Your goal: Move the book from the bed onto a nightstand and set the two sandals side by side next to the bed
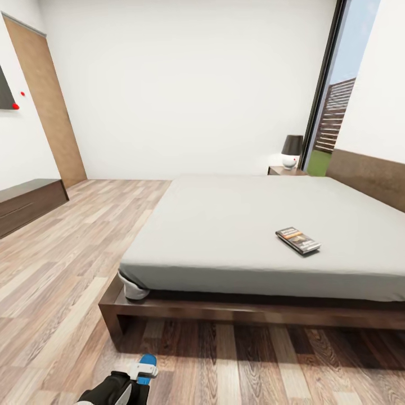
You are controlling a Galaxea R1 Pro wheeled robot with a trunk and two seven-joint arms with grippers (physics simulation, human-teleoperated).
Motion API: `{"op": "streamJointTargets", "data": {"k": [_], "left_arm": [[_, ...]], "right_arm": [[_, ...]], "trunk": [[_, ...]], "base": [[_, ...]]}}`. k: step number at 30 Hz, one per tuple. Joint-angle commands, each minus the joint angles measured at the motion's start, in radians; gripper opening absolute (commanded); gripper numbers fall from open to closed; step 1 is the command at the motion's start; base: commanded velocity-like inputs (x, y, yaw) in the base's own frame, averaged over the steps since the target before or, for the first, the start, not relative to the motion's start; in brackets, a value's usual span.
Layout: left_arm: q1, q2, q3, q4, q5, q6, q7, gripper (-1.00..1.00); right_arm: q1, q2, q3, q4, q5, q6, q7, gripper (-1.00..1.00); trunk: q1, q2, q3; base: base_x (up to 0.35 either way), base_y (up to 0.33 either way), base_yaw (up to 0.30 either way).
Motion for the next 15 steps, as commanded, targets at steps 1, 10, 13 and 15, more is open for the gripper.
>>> {"op": "streamJointTargets", "data": {"k": [1, 10, 13, 15], "left_arm": [[-0.001, 0.000, 0.008, -0.003, -0.011, 0.007, -0.009, -1.00], [-0.037, 0.000, 0.008, -0.001, -0.016, 0.022, -0.039, -1.00], [-0.050, 0.000, 0.008, -0.002, -0.016, 0.042, -0.041, -1.00], [-0.055, 0.000, 0.008, -0.003, -0.015, 0.053, -0.041, -1.00]], "right_arm": [[0.000, 0.000, 0.007, -0.001, -0.007, 0.009, -0.004, -1.00], [0.000, 0.000, 0.007, -0.001, -0.007, 0.009, -0.004, -1.00], [0.000, 0.000, 0.007, -0.001, -0.007, 0.009, -0.004, -1.00], [0.000, 0.000, 0.007, -0.001, -0.007, 0.009, -0.004, -1.00]], "trunk": [[0.004, -0.008, -0.004], [0.038, -0.071, -0.032], [0.043, -0.078, -0.043], [0.044, -0.079, -0.051]], "base": [[0.000, 0.000, 0.000], [0.000, 0.000, 0.000], [0.000, 0.000, 0.000], [0.000, 0.000, 0.000]]}}
